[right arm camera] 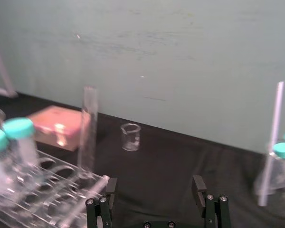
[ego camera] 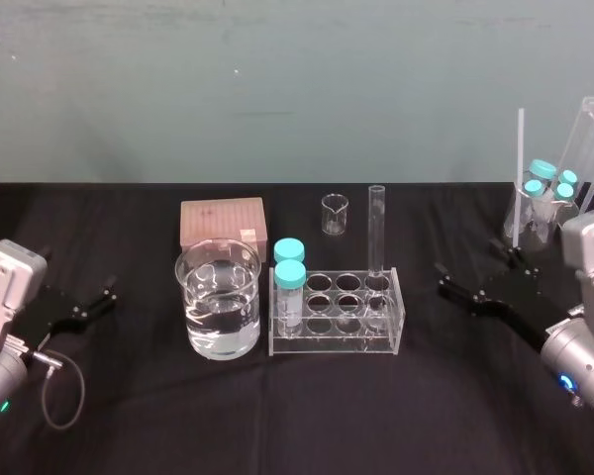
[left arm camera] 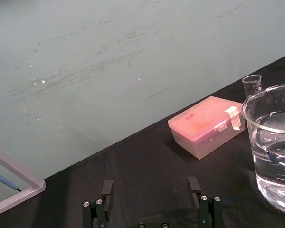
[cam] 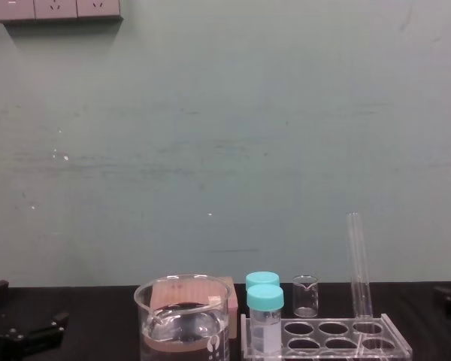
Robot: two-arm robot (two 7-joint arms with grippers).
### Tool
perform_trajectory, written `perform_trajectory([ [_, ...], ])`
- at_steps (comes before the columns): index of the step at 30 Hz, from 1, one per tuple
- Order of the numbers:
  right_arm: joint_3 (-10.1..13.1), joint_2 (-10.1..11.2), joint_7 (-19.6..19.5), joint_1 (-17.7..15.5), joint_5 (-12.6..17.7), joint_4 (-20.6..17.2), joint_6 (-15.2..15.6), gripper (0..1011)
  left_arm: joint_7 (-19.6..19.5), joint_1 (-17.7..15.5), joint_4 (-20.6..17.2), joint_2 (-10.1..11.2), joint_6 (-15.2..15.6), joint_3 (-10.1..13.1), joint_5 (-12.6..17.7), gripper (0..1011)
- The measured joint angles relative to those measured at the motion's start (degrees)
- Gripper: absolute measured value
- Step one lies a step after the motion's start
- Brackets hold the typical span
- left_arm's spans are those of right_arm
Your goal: Hold the test tube with one hand and immerse one end into the beaker, then return it to the test tube rack.
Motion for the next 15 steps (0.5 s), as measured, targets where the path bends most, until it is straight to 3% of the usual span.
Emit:
perform_trajectory([
  [4, 1.49, -0.67, 4.52, 0.16, 4.99, -0.62, 2.67, 1000, 0.0, 0.0, 0.0, 0.0, 0.0, 0.0, 0.0, 1000],
  [6, 1.64, -0.9, 5.91, 0.45, 6.0, -0.69, 3.52, 1000, 0.0, 0.0, 0.0, 0.0, 0.0, 0.0, 0.0, 1000],
  [15, 0.43, -2.14, 11.14, 3.32, 5.92, 0.6, 6.33, 1000, 0.0, 0.0, 0.0, 0.0, 0.0, 0.0, 0.0, 1000],
])
